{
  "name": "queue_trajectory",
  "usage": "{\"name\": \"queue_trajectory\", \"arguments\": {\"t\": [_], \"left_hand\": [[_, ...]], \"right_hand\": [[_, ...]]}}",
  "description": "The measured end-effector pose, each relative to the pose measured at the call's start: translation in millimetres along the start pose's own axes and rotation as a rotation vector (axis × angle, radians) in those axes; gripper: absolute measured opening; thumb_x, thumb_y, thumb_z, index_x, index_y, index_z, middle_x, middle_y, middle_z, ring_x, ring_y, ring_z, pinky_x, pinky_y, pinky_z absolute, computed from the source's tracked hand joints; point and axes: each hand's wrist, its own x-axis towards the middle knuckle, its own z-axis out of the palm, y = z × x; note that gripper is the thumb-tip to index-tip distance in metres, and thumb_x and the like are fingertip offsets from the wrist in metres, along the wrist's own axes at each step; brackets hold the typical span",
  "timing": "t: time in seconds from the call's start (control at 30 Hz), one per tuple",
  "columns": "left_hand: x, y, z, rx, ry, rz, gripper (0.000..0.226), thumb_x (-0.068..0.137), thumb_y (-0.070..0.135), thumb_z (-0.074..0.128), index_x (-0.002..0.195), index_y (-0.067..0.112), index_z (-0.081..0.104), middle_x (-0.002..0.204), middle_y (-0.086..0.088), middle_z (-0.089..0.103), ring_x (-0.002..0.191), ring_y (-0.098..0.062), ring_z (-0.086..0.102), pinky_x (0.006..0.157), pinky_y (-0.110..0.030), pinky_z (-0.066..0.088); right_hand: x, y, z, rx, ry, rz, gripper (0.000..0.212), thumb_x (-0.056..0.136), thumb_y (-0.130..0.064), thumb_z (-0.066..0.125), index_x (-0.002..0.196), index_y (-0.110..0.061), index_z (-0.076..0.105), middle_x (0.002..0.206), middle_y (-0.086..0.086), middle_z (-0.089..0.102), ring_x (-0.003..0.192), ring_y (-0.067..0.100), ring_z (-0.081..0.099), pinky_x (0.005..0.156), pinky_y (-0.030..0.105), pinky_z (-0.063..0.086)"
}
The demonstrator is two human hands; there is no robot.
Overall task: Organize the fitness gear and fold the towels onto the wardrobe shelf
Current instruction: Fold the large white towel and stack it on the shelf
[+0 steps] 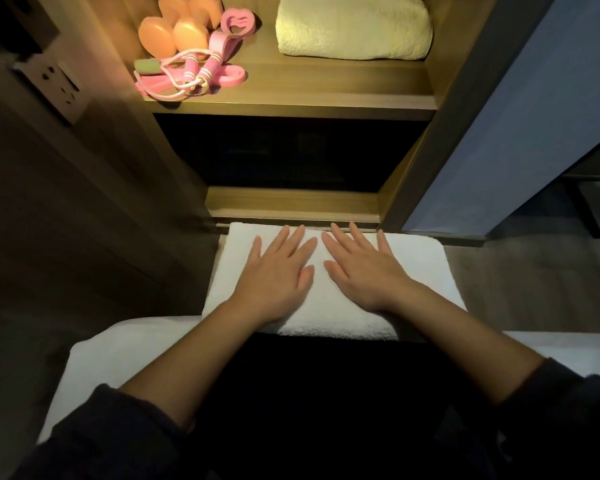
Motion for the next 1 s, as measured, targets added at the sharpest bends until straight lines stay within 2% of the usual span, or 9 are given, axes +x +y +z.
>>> {"name": "queue_trajectory", "arguments": {"t": [0.1,0.27,0.4,0.5,0.63,0.7,0.8,0.87,1.0], "left_hand": [[1,-11,7,-0.007,-0.058,-0.061,0.063,0.096,0.064,0.012,0.154,0.043,-0.001,0.164,0.007,-0.015,0.150,-0.021,-0.015,0.119,-0.056,-0.005],[-2,-22,9,-0.032,-0.080,-0.171,0.073,0.089,0.075,0.008,0.153,0.042,-0.007,0.163,0.003,-0.019,0.150,-0.024,-0.017,0.118,-0.056,-0.006],[-14,-34,6,-0.087,-0.061,-0.215,0.083,0.081,0.078,0.001,0.154,0.039,-0.005,0.164,0.002,-0.015,0.150,-0.022,-0.014,0.117,-0.054,-0.004],[-34,-41,2,-0.082,-0.004,-0.120,0.083,0.085,0.074,0.001,0.156,0.031,0.005,0.165,0.001,-0.004,0.151,-0.018,-0.006,0.119,-0.048,-0.003],[-59,-40,-8,-0.051,0.123,0.162,0.077,0.090,0.071,0.024,0.153,0.026,0.025,0.162,0.003,0.021,0.150,-0.014,0.013,0.121,-0.040,0.007],[-68,-33,-5,0.022,0.124,0.260,0.080,0.086,0.073,0.037,0.152,0.028,0.023,0.161,0.003,0.022,0.149,-0.016,0.015,0.120,-0.040,0.009],[-69,-19,7,0.222,0.094,0.233,0.089,0.087,0.067,0.048,0.156,0.027,0.007,0.165,-0.003,0.007,0.151,-0.024,0.005,0.121,-0.047,0.009],[-64,-12,9,0.277,0.097,0.184,0.094,0.087,0.061,0.056,0.157,0.024,0.004,0.164,-0.008,0.006,0.151,-0.029,0.007,0.121,-0.048,0.011],[-52,-5,-2,0.264,0.172,0.216,0.088,0.078,0.054,0.072,0.148,0.018,0.033,0.146,-0.013,0.043,0.131,-0.032,0.043,0.108,-0.041,0.035]], "right_hand": [[-5,8,5,-0.019,-0.005,0.061,0.071,0.090,-0.068,-0.002,0.155,-0.039,-0.007,0.163,-0.010,-0.015,0.150,0.023,-0.016,0.114,0.058,-0.012],[-16,35,6,0.057,-0.021,0.181,0.085,0.078,-0.079,-0.006,0.154,-0.040,-0.005,0.163,-0.009,-0.014,0.151,0.025,-0.013,0.116,0.060,-0.004],[-38,61,4,0.198,-0.047,0.301,0.084,0.081,-0.077,-0.002,0.155,-0.037,-0.006,0.163,-0.008,-0.013,0.151,0.023,-0.012,0.117,0.059,0.001],[-54,68,-1,0.168,-0.012,0.364,0.073,0.094,-0.066,0.009,0.157,-0.028,0.004,0.165,-0.003,-0.004,0.151,0.024,-0.006,0.117,0.058,0.001],[-86,53,-9,0.150,0.209,0.132,0.079,0.090,-0.072,0.017,0.153,-0.026,0.026,0.163,-0.004,0.015,0.151,0.017,0.008,0.119,0.051,-0.003],[-102,36,-3,0.074,0.239,-0.004,0.085,0.086,-0.079,0.021,0.153,-0.028,0.027,0.163,-0.006,0.018,0.150,0.015,0.011,0.120,0.046,-0.003],[-112,19,12,-0.069,0.175,-0.059,0.095,0.080,-0.081,0.038,0.156,-0.030,0.011,0.165,-0.004,0.007,0.152,0.018,0.005,0.120,0.045,-0.004],[-108,16,18,-0.105,0.166,-0.044,0.096,0.082,-0.076,0.046,0.156,-0.033,0.002,0.165,-0.004,0.000,0.152,0.020,0.000,0.119,0.046,-0.007],[-99,14,16,-0.047,0.222,-0.012,0.093,0.083,-0.070,0.054,0.155,-0.037,0.005,0.165,-0.005,0.006,0.151,0.021,0.007,0.120,0.046,-0.003]]}}
